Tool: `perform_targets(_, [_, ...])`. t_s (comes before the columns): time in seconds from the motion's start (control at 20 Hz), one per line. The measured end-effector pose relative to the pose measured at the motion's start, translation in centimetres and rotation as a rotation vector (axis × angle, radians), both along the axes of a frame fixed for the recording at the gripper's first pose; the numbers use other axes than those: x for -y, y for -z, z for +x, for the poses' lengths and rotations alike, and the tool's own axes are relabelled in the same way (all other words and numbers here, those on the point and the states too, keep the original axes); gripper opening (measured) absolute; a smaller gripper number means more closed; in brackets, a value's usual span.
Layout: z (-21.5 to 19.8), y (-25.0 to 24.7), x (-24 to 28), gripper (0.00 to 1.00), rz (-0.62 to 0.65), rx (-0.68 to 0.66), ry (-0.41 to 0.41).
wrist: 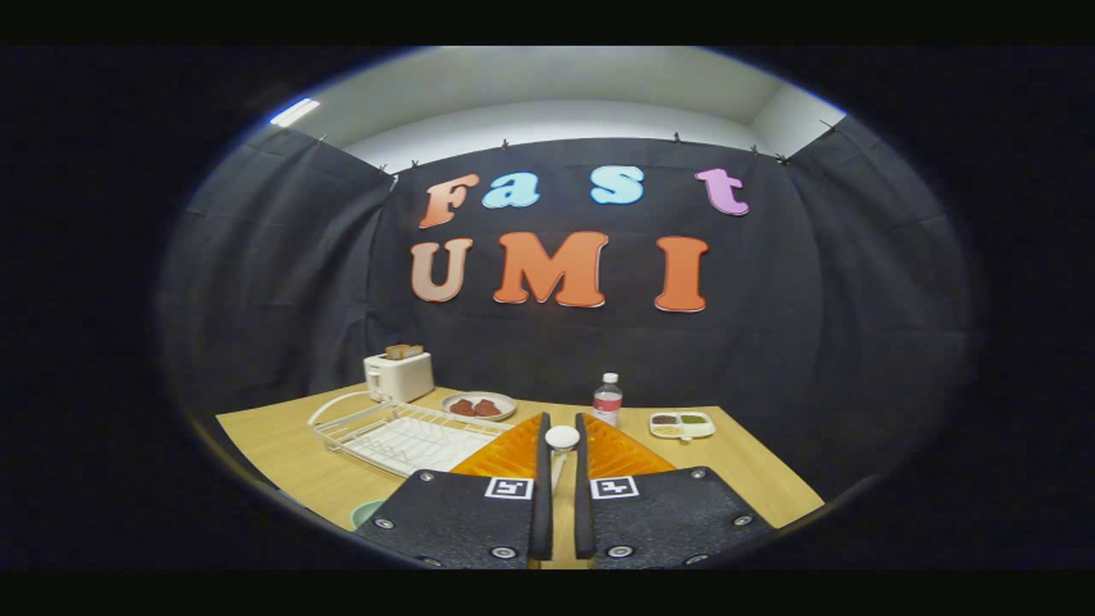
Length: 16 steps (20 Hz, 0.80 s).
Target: Take the plate from the dish rack, then take the spoon from the basket and place it into the plate.
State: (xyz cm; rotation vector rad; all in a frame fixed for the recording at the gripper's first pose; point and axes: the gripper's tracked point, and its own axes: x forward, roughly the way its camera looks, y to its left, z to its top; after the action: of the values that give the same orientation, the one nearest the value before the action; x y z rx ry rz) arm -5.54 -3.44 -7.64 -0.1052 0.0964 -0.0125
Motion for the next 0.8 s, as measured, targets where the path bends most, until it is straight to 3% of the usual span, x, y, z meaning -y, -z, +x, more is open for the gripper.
perform_targets(0.45, [-4.9, 3.3, -8.0, 0.1, -0.037, -0.061, -0.259])
perform_targets(0.8, [-5.6, 6.6, -7.9, 0.1, 0.093, -0.125, -0.305])
